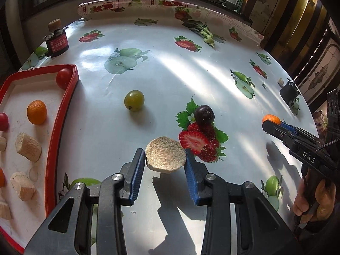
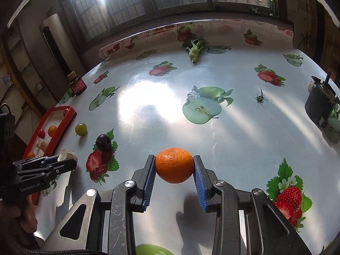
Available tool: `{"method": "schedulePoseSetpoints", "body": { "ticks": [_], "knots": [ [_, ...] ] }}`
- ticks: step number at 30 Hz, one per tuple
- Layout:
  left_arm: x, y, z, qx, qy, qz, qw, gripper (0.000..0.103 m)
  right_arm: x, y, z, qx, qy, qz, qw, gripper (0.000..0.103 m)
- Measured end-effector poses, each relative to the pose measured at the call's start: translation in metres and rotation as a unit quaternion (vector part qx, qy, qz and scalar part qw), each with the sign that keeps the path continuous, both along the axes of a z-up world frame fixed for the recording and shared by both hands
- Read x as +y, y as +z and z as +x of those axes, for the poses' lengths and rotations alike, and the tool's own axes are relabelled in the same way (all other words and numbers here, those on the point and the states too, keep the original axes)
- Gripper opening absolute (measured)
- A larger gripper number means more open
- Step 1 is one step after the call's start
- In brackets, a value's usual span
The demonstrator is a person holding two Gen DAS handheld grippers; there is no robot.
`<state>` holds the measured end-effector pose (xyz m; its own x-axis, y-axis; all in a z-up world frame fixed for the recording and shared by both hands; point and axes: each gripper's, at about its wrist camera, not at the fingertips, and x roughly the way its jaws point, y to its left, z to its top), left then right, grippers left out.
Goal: Organize fruits
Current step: 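Carry the cylinder and tangerine over the red tray and open both tools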
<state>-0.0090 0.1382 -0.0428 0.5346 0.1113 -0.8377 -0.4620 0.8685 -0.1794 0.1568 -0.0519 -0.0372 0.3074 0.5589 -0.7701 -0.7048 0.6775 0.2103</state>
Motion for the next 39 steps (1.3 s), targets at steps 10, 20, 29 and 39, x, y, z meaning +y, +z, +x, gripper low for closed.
{"method": "schedulePoseSetpoints", "body": {
  "ticks": [10, 20, 29, 39],
  "knots": [
    [0.016, 0.010, -0.048, -0.010, 0.040, 0.017, 0.9990, 0.035, 0.036, 0.011, -0.053, -0.007, 0.058, 0.003, 0.998, 0.036],
    [0.036, 0.016, -0.091, -0.013, 0.081, 0.033, 0.9961, 0.035, 0.070, 0.011, -0.091, -0.003, 0.102, 0.003, 0.995, 0.036],
    [0.049, 0.017, -0.122, -0.013, 0.107, 0.034, 0.9936, 0.035, 0.099, 0.013, -0.121, -0.001, 0.139, 0.004, 0.990, 0.035],
    [0.068, 0.022, -0.151, -0.019, 0.136, 0.035, 0.9899, 0.035, 0.125, 0.016, -0.148, 0.000, 0.173, 0.007, 0.985, 0.035]
  ]
}}
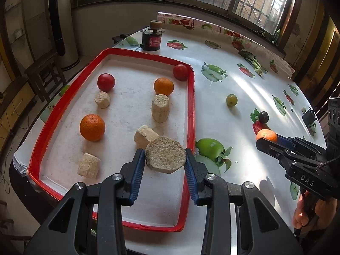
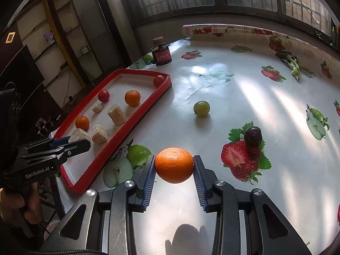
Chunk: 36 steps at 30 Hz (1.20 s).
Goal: Organize fruits
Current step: 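Carry the cylinder and tangerine over the red tray and open both tools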
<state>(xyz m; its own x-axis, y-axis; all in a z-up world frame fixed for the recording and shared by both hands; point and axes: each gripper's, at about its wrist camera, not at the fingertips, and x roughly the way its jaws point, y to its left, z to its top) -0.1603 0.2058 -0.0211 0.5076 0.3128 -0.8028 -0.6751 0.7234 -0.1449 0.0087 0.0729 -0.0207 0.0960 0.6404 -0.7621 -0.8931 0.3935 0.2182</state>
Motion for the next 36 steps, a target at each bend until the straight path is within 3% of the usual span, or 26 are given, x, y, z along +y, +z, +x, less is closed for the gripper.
{"method": "schedulePoseSetpoints", "body": {
  "ticks": [21, 36],
  "knots": [
    [0.064, 0.000, -0.073, -0.006, 0.087, -0.005, 0.9962, 0.035, 0.069, 0.010, -0.061, -0.005, 0.087, 0.008, 0.996, 0.035],
    [0.088, -0.016, -0.074, 0.004, 0.099, -0.016, 0.9949, 0.035, 0.107, 0.000, -0.065, 0.000, 0.101, -0.005, 0.995, 0.035]
  ]
}}
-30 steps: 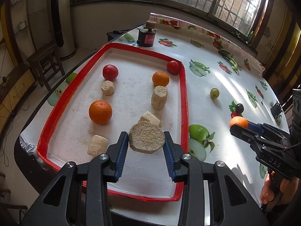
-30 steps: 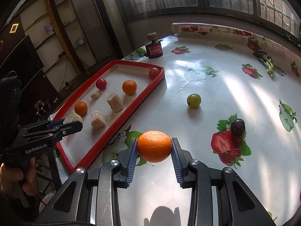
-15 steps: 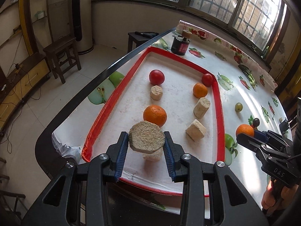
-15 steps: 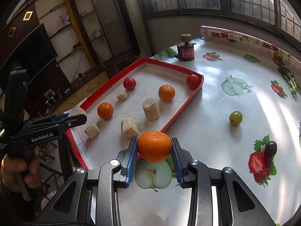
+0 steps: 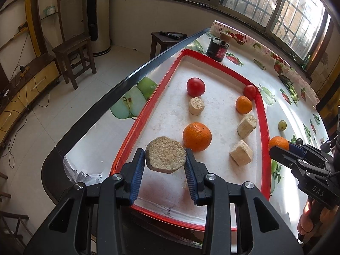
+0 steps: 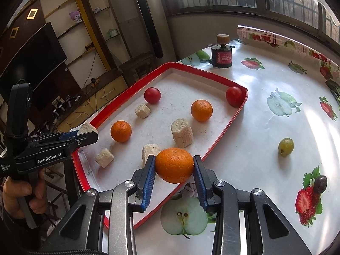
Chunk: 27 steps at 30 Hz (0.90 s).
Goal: Organize fruits
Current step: 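Carry the cylinder and tangerine over the red tray and open both tools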
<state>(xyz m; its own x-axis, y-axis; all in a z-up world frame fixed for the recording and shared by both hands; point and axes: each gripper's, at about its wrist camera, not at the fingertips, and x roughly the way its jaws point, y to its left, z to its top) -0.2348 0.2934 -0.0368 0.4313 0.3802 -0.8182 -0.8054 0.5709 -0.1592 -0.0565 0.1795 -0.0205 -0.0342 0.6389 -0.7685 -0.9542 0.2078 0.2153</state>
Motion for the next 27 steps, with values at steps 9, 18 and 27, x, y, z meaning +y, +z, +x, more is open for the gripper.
{"method": "schedulePoseSetpoints", "body": {
  "ticks": [9, 18, 27],
  "knots": [
    [0.004, -0.007, 0.002, 0.004, 0.001, -0.006, 1.0000, 0.035, 0.015, -0.008, -0.001, -0.003, 0.005, -0.008, 1.000, 0.035],
    [0.006, -0.016, 0.006, 0.016, -0.001, -0.014, 0.9998, 0.035, 0.024, -0.019, -0.002, -0.005, 0.012, -0.018, 1.000, 0.035],
    [0.007, -0.016, 0.007, 0.025, 0.013, -0.014, 0.9995, 0.035, 0.026, -0.018, -0.003, -0.002, 0.015, -0.021, 1.000, 0.037]
  ]
}}
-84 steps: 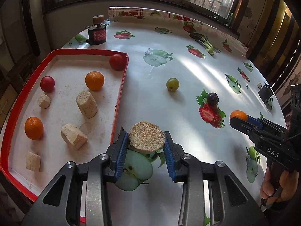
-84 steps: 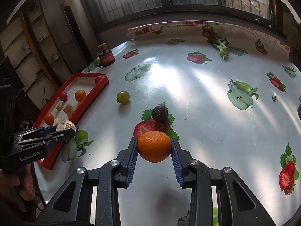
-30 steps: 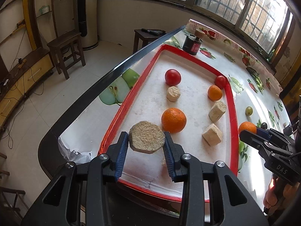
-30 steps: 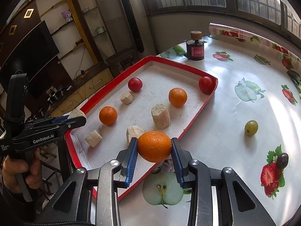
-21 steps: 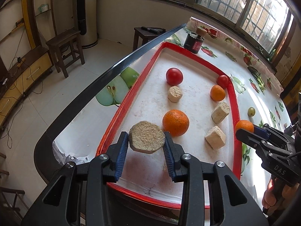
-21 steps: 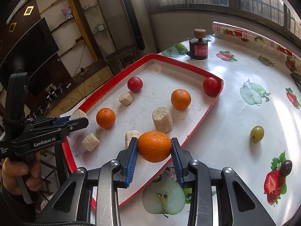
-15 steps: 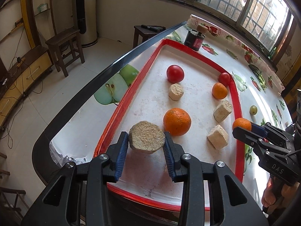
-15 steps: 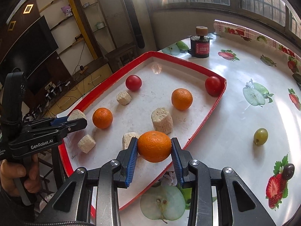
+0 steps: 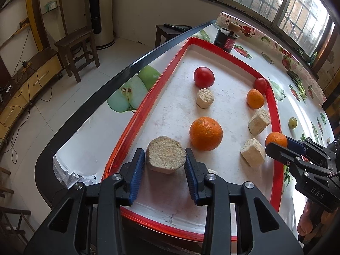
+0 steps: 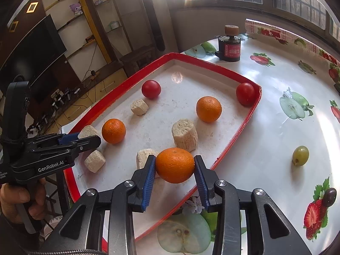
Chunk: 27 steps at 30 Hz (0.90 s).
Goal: Organize fruits
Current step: 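Carry the cylinder and tangerine over the red tray and open both tools, then move both open tools back toward the green plum and dark plum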
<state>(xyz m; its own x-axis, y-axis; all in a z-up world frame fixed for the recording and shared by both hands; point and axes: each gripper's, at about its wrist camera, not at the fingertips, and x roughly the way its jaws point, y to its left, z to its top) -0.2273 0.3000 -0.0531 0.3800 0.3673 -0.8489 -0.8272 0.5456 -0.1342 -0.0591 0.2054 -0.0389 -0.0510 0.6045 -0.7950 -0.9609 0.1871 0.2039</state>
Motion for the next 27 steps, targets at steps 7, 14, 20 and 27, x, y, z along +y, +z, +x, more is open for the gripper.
{"method": "schedulePoseSetpoints", "body": {
  "ticks": [7, 14, 20, 27],
  "knots": [
    [-0.007, 0.011, -0.004, -0.006, 0.008, 0.010, 0.9999, 0.050, -0.009, 0.009, -0.003, 0.003, 0.005, 0.013, 1.000, 0.051],
    [-0.019, 0.022, 0.001, -0.014, 0.000, 0.019, 0.9997, 0.050, -0.030, 0.018, 0.003, 0.009, -0.006, 0.026, 1.000, 0.052],
    [-0.030, 0.028, 0.008, -0.020, -0.013, 0.020, 0.9995, 0.050, -0.055, 0.020, 0.018, 0.010, -0.026, 0.030, 0.999, 0.052],
    [-0.049, 0.033, 0.028, -0.025, -0.043, 0.020, 0.9986, 0.050, -0.092, 0.016, 0.044, 0.015, -0.068, 0.027, 0.997, 0.052]
  ]
}}
